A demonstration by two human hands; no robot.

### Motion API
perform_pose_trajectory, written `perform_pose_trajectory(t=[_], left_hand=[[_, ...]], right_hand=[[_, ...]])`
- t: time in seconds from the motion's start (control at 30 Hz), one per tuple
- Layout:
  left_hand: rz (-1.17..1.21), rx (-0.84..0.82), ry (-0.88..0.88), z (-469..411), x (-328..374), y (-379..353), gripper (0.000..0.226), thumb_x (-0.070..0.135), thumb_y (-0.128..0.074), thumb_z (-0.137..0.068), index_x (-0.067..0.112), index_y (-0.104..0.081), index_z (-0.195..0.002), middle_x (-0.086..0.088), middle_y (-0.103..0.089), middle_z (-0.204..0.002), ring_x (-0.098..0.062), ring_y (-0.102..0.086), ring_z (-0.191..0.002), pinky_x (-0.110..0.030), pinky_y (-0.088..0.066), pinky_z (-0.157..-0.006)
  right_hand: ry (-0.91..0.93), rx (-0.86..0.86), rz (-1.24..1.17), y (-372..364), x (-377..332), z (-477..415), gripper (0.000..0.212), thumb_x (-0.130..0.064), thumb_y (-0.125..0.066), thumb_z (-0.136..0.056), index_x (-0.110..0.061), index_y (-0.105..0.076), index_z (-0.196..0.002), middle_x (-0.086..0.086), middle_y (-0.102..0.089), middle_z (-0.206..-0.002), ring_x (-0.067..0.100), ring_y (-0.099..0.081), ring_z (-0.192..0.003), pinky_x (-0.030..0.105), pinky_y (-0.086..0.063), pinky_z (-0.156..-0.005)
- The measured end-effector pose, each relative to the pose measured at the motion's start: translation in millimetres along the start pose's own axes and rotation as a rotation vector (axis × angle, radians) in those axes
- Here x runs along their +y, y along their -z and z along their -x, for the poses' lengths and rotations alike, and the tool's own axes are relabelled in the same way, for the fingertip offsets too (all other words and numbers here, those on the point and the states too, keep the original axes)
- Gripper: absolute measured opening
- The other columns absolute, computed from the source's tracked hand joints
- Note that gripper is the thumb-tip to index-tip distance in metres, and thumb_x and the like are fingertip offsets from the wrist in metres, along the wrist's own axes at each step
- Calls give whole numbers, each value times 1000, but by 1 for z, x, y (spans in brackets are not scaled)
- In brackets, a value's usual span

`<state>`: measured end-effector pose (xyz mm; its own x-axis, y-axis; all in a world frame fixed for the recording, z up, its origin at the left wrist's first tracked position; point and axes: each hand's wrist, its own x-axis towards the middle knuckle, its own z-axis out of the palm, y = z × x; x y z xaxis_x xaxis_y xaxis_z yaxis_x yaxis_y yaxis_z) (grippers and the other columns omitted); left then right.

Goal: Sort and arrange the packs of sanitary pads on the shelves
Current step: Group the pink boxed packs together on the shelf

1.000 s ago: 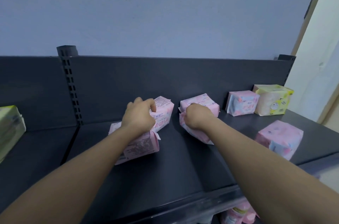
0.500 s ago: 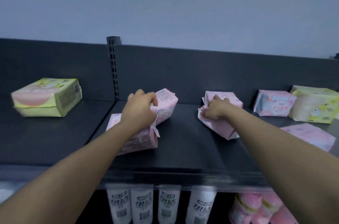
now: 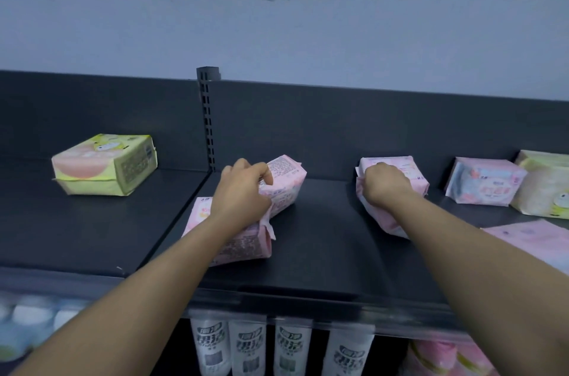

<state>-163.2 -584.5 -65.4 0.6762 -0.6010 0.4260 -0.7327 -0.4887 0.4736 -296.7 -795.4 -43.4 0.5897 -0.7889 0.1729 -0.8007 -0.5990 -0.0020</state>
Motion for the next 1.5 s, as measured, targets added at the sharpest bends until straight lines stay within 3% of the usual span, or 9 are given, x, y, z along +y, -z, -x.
perform_pose_trajectory(t=[0.07,0.1,0.2,0.43,0.57,0.77,1.2,1.4,1.5], left_hand=[[14,20,-15,3,1,0,27,6,-62,-77,28,-58,-91,11,-38,-89,-18,-38,-98,-25,-32,-70],[21,32,-25,5,1,0,27,5,-62,-77,27,-59,-91,11,-38,-89,-17,-37,-97,-23,-31,-68],[71,85,-44,9,2,7,26,4,-63,-76,25,-60,-91,11,-39,-90,-15,-36,-95,-16,-27,-62],[298,357,73,21,-1,52,26,7,-72,-73,28,-59,-81,13,-41,-89,-22,-49,-96,-25,-34,-79],[346,471,143,41,-2,83,27,8,-73,-73,29,-58,-81,7,-45,-95,-15,-47,-86,-24,-35,-75],[411,600,277,84,-28,141,22,9,-75,-74,22,-61,-86,1,-51,-105,-5,-48,-73,-17,-38,-65],[339,933,519,206,-114,284,27,11,-78,-69,29,-60,-75,-5,-62,-110,-24,-64,-91,-40,-56,-79],[305,1047,541,267,-146,353,23,3,-74,-74,19,-60,-83,-1,-66,-94,-22,-63,-81,-34,-53,-72],[249,1088,576,297,-173,389,25,8,-77,-72,26,-61,-78,-2,-66,-106,-22,-66,-89,-35,-56,-74]], right_hand=[[-27,2,-16,3,-3,5,19,-19,-42,-96,-3,-31,-97,1,-45,-79,29,-43,-87,23,-36,-61],[-16,-11,-11,3,-4,6,22,-17,-42,-96,2,-45,-107,4,-54,-91,31,-50,-95,27,-43,-71],[49,20,-37,10,-3,16,16,-17,-44,-98,-11,-52,-110,9,-53,-108,29,-52,-112,34,-42,-82],[192,216,-529,32,-30,39,21,-20,-49,-97,-6,-52,-82,14,-60,-93,36,-57,-92,30,-35,-67],[330,251,-748,48,-78,65,38,-21,-47,-99,-15,-35,-63,-1,-43,-67,17,-42,-61,29,-25,-50],[529,204,-923,76,-151,104,42,-19,-45,-100,-14,-34,-60,-1,-40,-62,12,-36,-56,27,-26,-48],[906,20,-1090,110,-330,220,41,-20,-44,-100,-16,-37,-60,-1,-43,-65,10,-36,-56,30,-25,-50],[1061,-26,-1109,135,-411,285,38,-19,-41,-99,-14,-44,-61,-1,-47,-65,10,-41,-57,27,-26,-48],[1125,-39,-1109,145,-454,323,40,-18,-42,-98,-15,-40,-58,-1,-44,-63,10,-38,-55,26,-23,-47]])
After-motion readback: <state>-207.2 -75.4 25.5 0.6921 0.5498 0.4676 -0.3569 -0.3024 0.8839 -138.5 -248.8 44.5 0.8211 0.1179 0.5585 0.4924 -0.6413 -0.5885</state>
